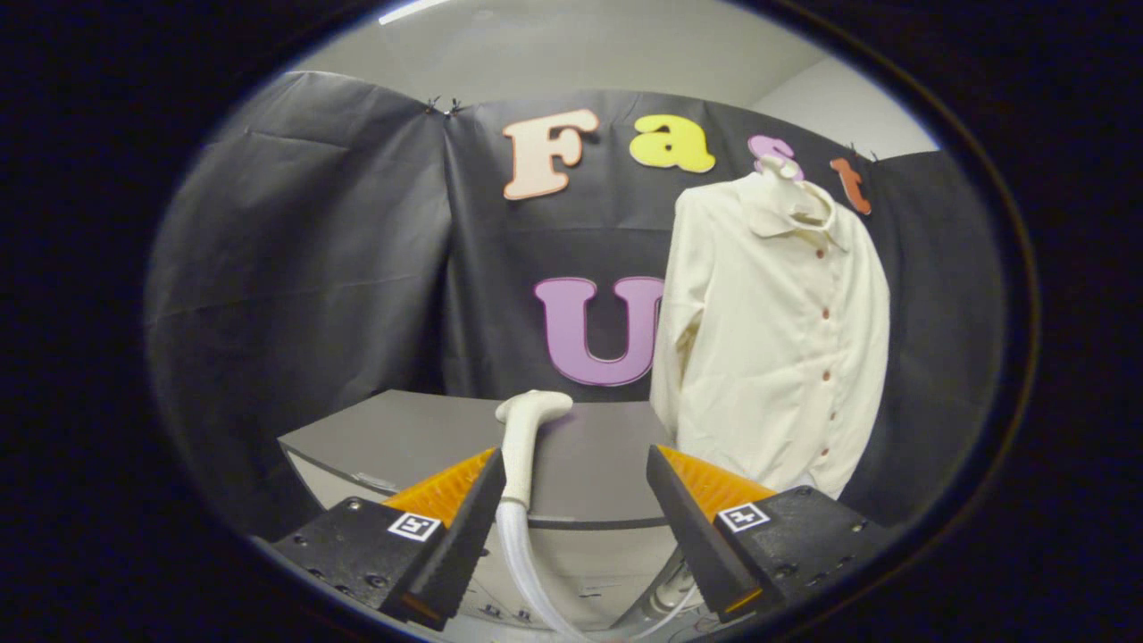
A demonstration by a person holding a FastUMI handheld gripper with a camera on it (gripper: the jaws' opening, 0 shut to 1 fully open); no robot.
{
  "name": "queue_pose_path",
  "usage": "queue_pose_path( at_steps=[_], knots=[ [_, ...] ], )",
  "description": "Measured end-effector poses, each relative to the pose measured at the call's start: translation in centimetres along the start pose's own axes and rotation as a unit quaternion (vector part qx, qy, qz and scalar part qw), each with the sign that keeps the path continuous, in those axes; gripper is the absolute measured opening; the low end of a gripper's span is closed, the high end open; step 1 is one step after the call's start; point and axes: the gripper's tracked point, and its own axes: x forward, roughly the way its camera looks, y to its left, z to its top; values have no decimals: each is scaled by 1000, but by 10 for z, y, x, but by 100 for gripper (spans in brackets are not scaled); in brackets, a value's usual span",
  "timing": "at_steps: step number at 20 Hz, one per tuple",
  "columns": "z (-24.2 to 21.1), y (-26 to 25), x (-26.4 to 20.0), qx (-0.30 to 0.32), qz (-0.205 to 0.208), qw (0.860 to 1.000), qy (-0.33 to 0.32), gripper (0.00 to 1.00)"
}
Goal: Iron the clothes twice with a garment steamer, once on the left side and once on the right side.
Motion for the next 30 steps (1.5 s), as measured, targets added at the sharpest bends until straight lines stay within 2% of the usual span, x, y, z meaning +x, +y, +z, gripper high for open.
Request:
queue_pose_path(
  at_steps=[2,6,10,11,13,14,15,16,18,20,21,22,24,27,30],
  knots=[
    [-8,15,26,-17,22,999,39,97],
    [-19,29,72,-55,32,993,103,99],
    [-28,43,114,-27,39,980,192,98],
    [-36,49,116,-32,51,970,236,98],
    [-37,49,131,-9,54,964,259,99],
    [-43,48,131,-10,53,957,284,93],
    [-46,42,145,-8,37,959,279,91],
    [-50,41,150,-19,26,953,301,91],
    [-53,40,155,-50,19,946,321,79],
    [-55,46,154,-75,32,939,333,62],
    [-61,43,156,-86,30,935,342,62],
    [-60,44,146,-87,31,930,357,57],
    [-59,51,150,-62,44,936,343,50],
    [-59,51,157,-54,59,948,310,47],
    [-48,50,160,-22,49,960,273,47]
  ],
)
